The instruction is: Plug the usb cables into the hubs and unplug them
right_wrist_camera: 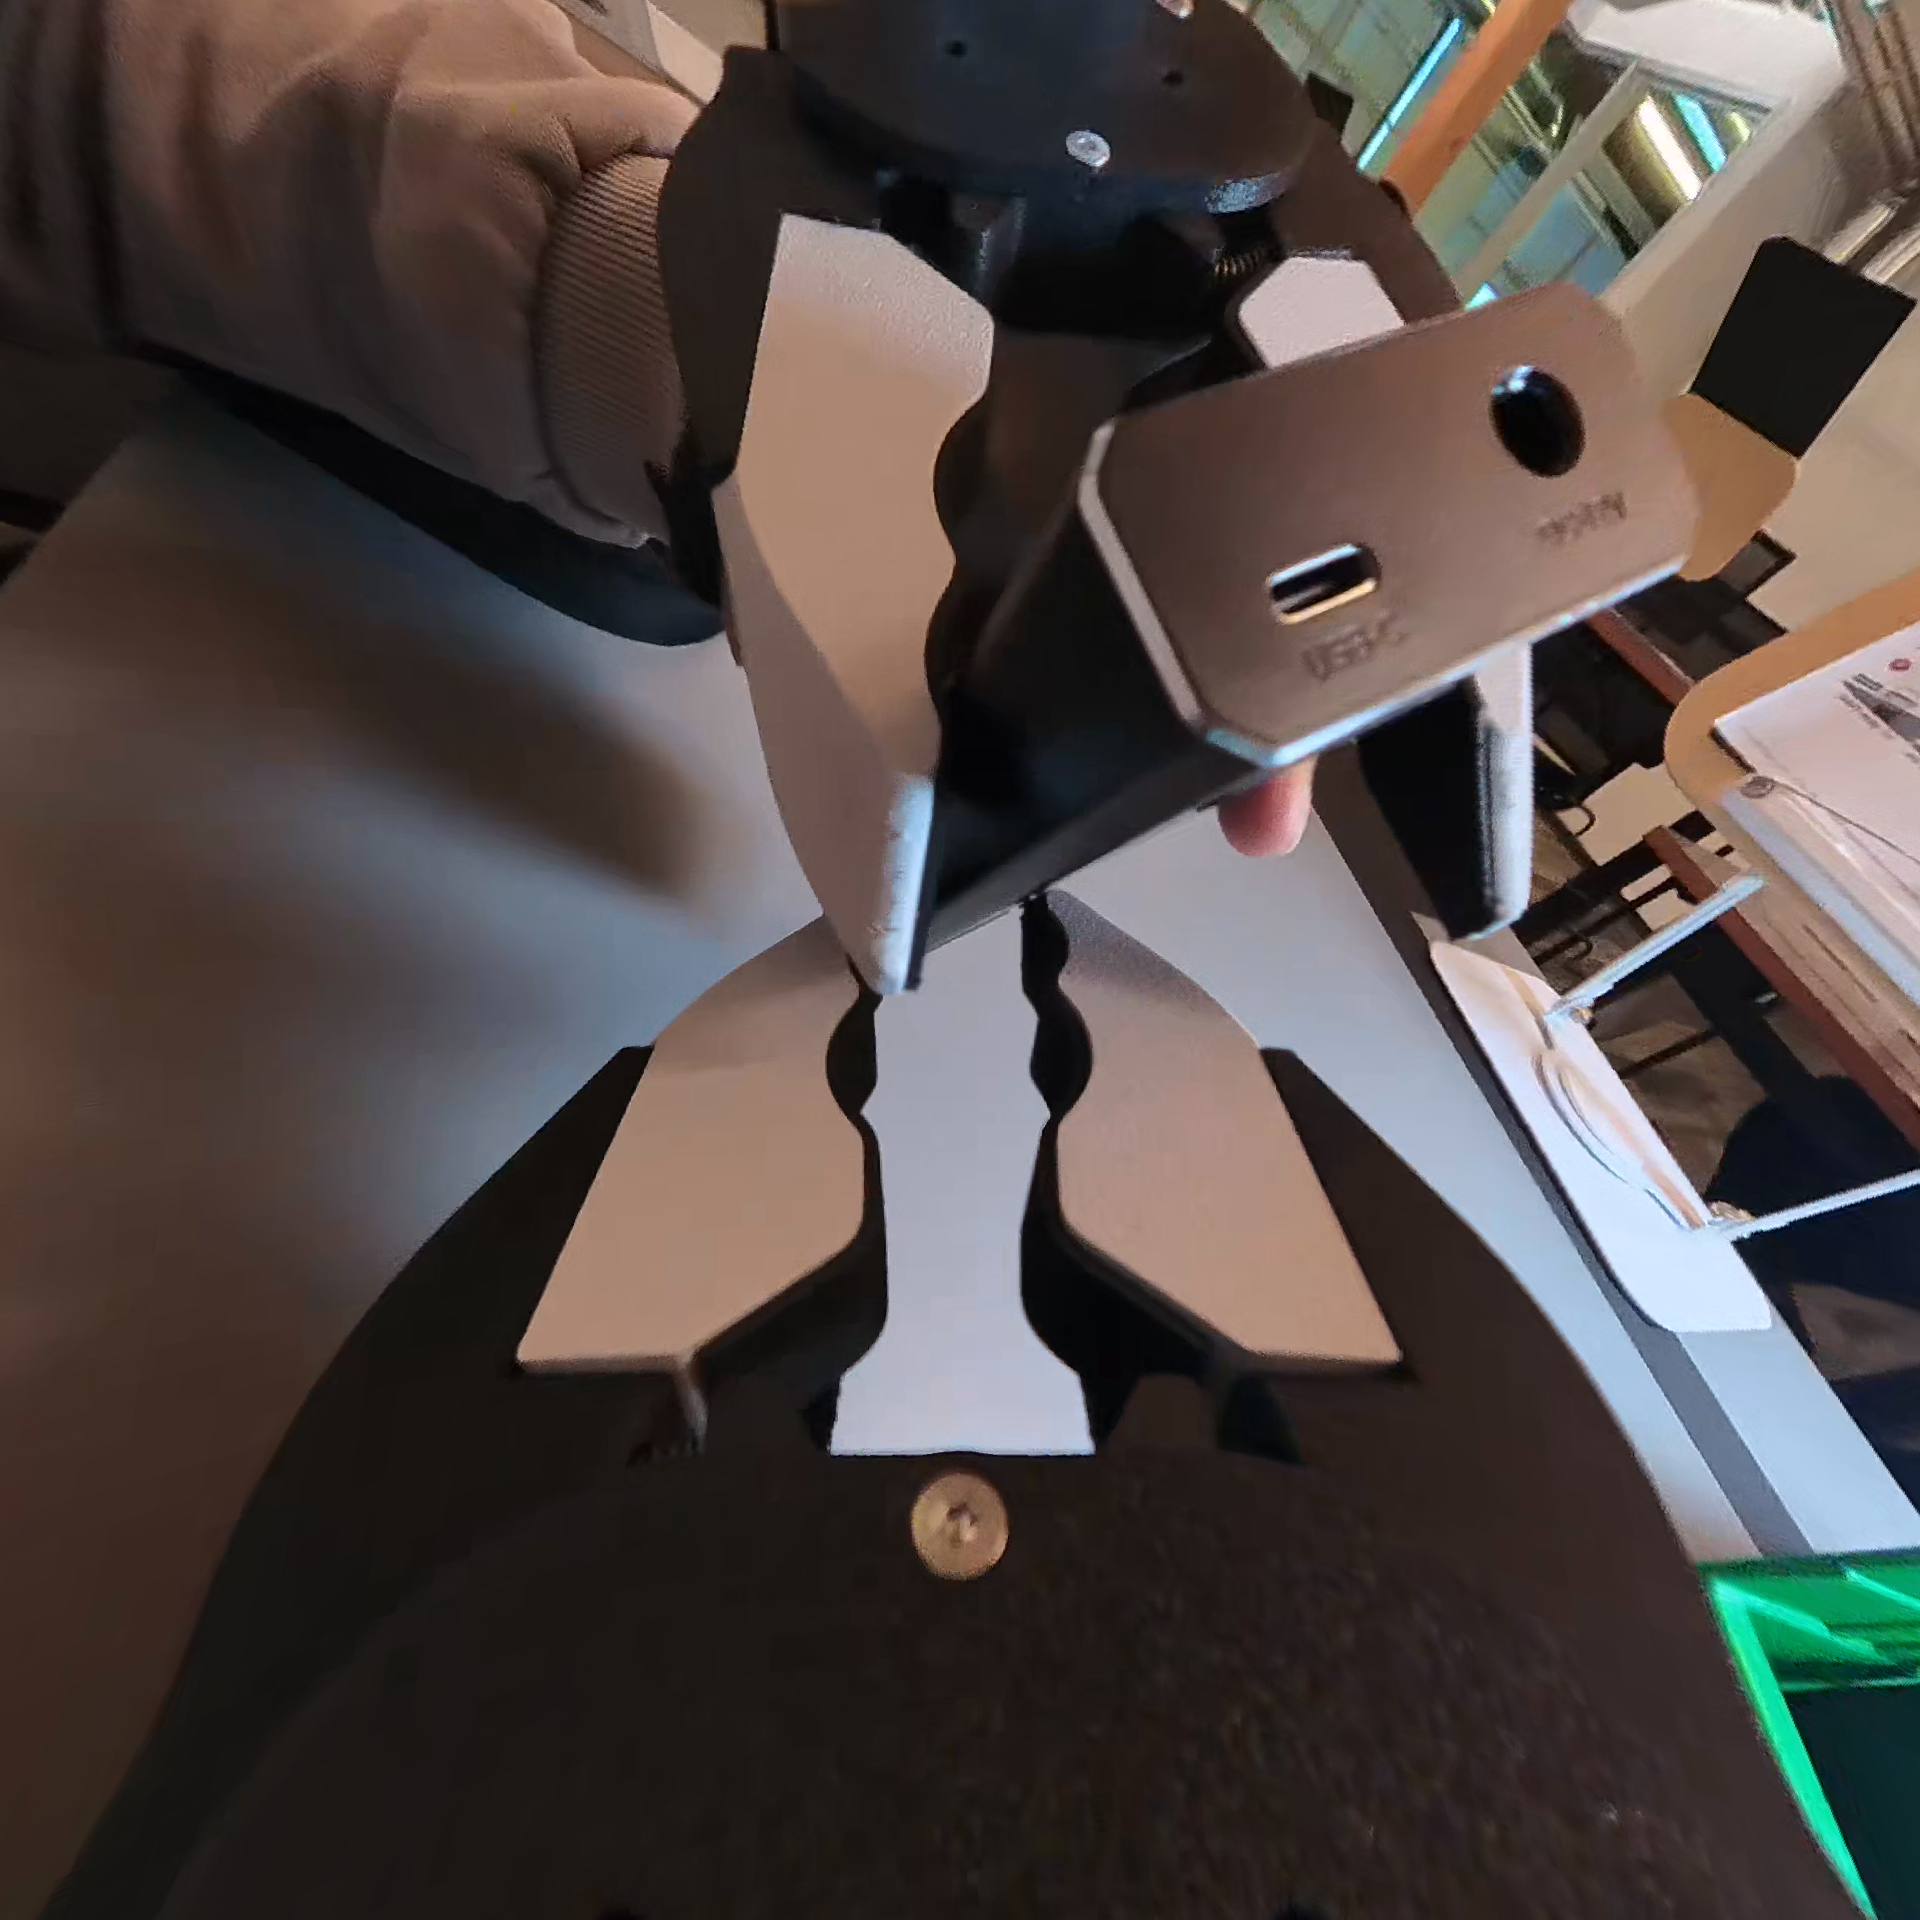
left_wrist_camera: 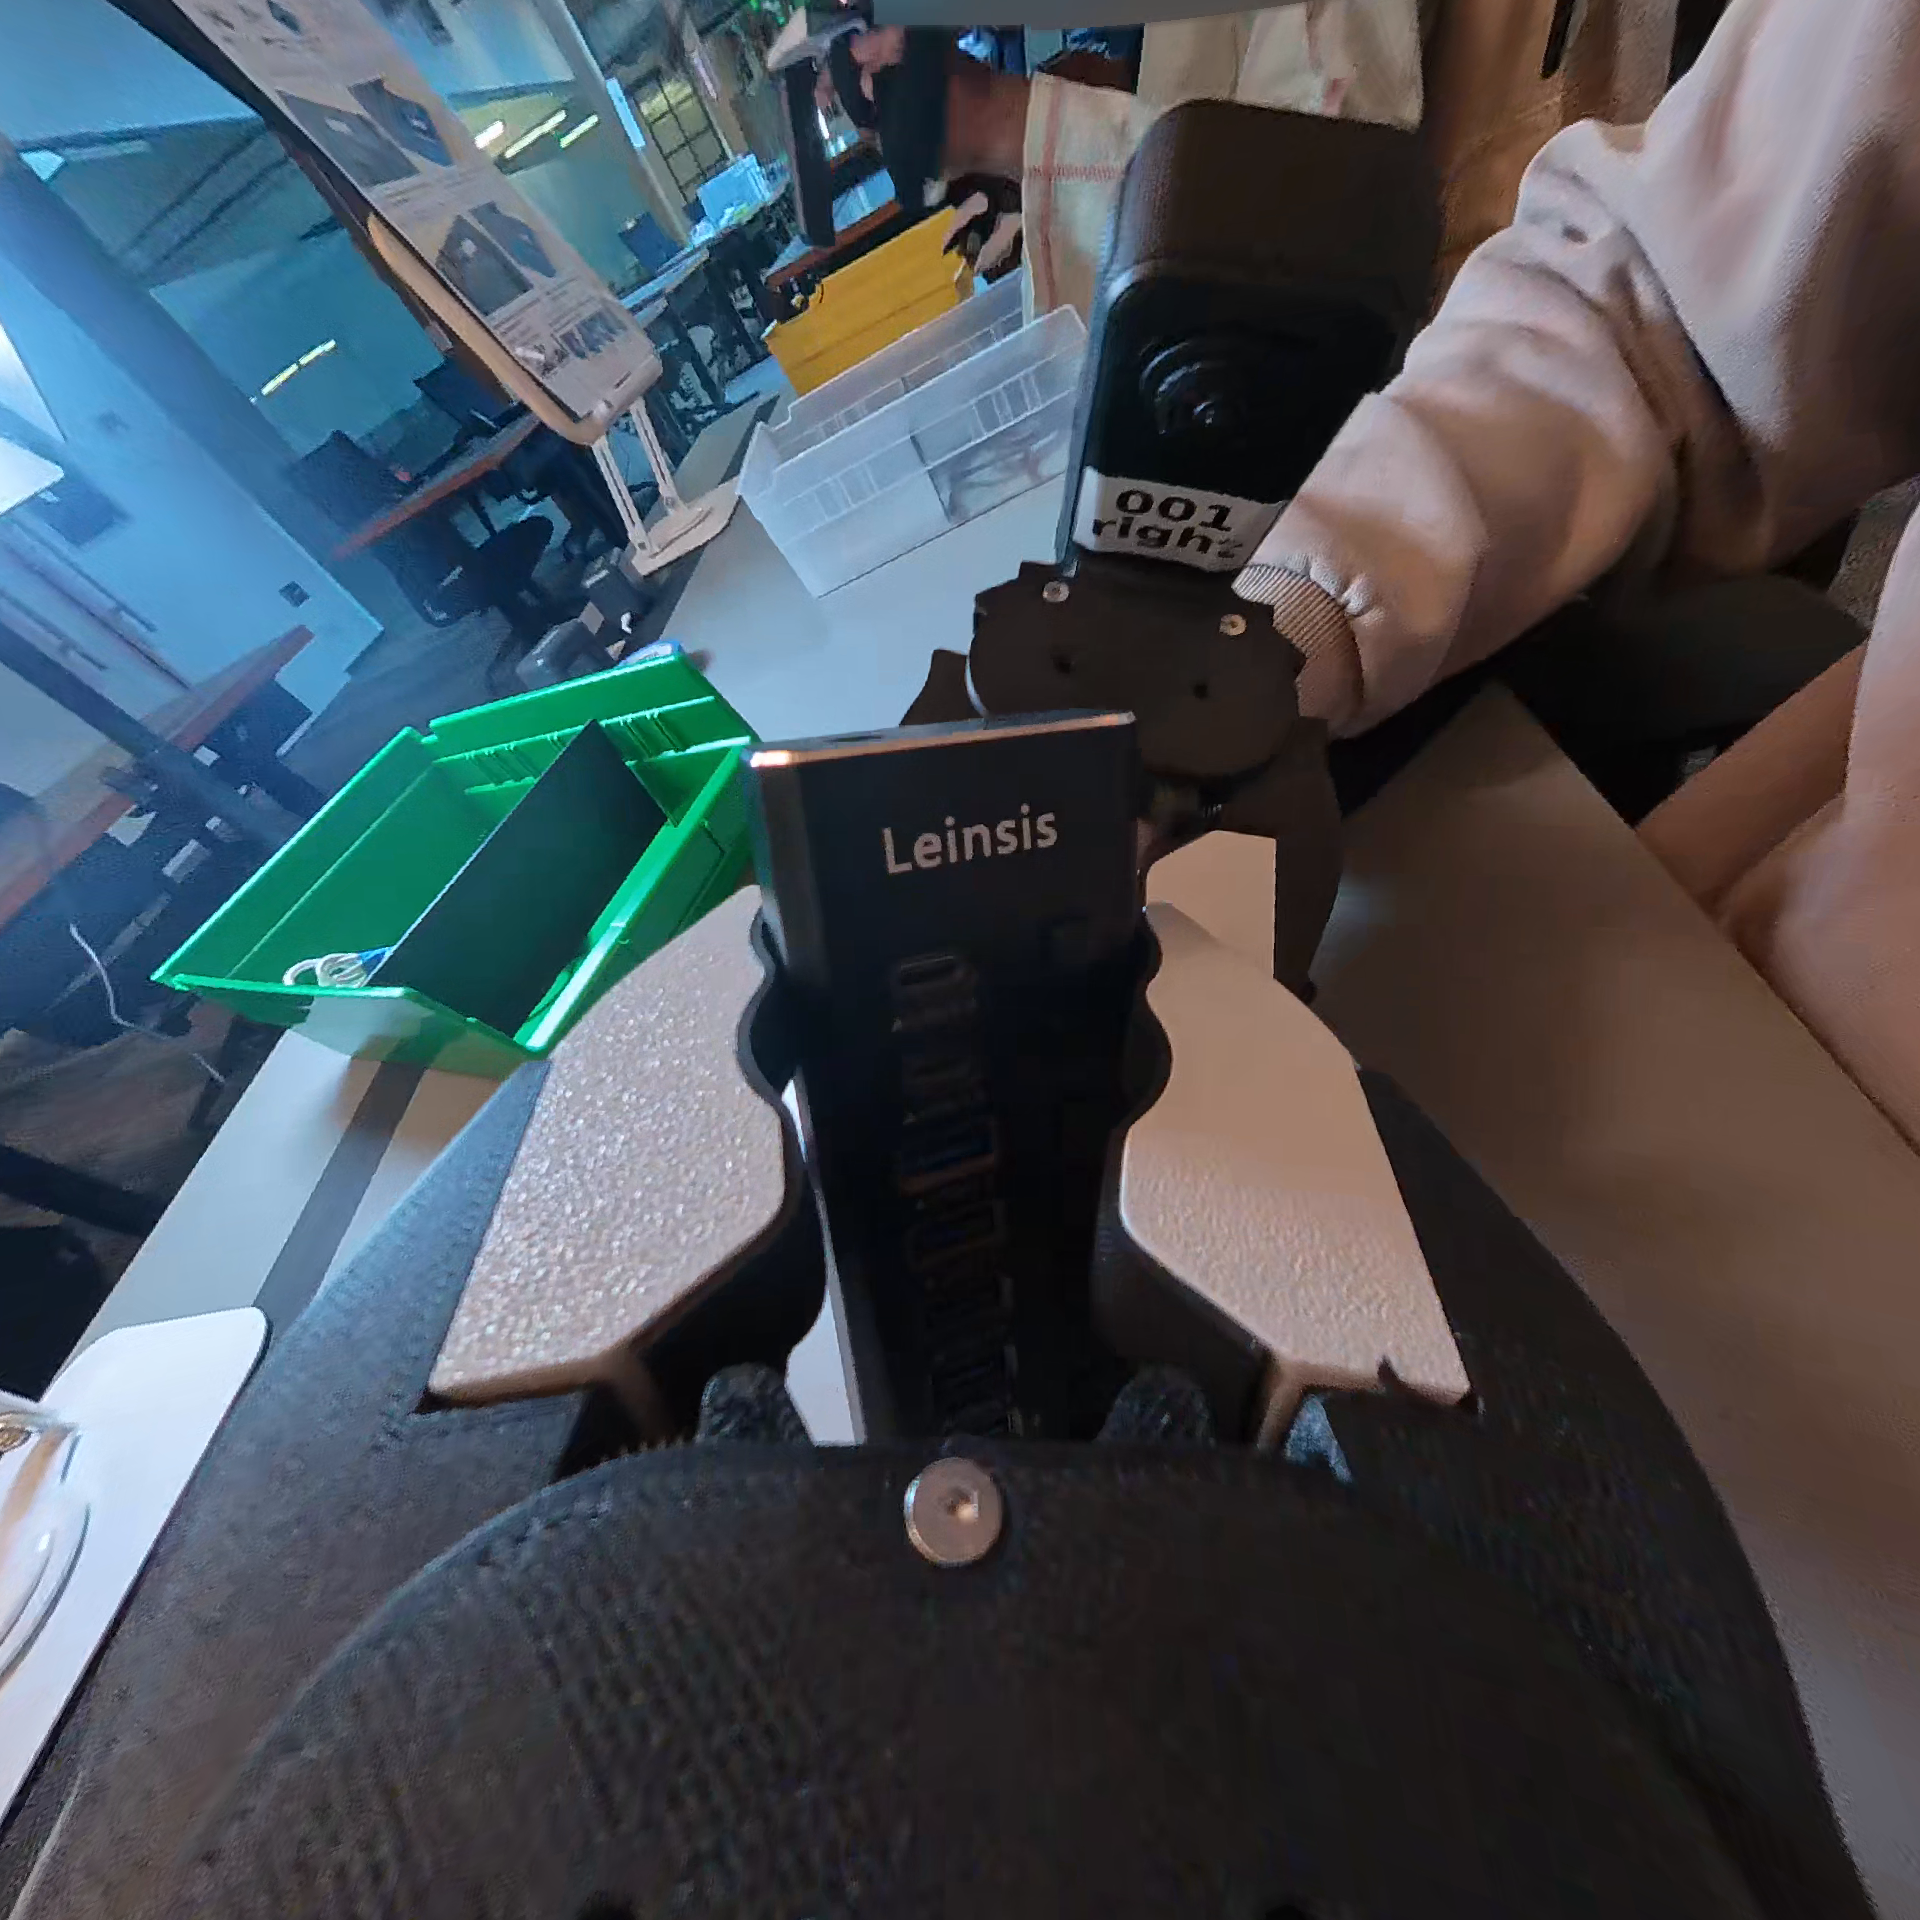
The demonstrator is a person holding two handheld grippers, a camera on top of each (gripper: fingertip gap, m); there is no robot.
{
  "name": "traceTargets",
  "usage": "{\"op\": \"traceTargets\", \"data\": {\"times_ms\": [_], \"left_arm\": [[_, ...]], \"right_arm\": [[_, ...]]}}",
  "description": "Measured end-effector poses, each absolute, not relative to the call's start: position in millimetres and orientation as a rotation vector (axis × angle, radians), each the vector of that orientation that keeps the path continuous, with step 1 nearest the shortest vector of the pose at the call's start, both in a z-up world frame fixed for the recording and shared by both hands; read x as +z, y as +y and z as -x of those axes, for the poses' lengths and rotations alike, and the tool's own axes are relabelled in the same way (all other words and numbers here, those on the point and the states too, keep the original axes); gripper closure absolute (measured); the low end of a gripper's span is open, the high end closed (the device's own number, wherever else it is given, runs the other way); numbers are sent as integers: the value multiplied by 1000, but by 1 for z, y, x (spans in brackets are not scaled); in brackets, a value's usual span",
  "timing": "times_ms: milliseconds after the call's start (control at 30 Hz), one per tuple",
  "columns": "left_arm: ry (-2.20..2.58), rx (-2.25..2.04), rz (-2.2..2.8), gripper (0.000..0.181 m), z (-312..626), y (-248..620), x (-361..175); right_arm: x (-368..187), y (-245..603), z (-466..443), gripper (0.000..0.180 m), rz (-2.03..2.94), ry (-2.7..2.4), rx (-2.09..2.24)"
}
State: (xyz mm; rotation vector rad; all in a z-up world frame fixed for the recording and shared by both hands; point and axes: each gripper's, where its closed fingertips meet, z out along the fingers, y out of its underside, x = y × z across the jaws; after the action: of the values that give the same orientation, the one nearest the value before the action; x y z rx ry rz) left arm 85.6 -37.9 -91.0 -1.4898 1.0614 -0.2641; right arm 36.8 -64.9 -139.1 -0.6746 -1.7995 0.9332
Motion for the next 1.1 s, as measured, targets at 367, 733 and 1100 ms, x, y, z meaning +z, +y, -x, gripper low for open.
{"op": "traceTargets", "data": {"times_ms": [367,733,1100], "left_arm": [[1088,-313,1405,117,-107,-47,-81],[944,-330,1431,114,-91,-35,-72],[989,-387,1411,116,-112,-40,-80]], "right_arm": [[-126,-72,-36,119,707,-1760,1054],[-130,-60,-39,122,858,-1749,1225],[-129,-76,-39,117,775,-1770,1165]]}}
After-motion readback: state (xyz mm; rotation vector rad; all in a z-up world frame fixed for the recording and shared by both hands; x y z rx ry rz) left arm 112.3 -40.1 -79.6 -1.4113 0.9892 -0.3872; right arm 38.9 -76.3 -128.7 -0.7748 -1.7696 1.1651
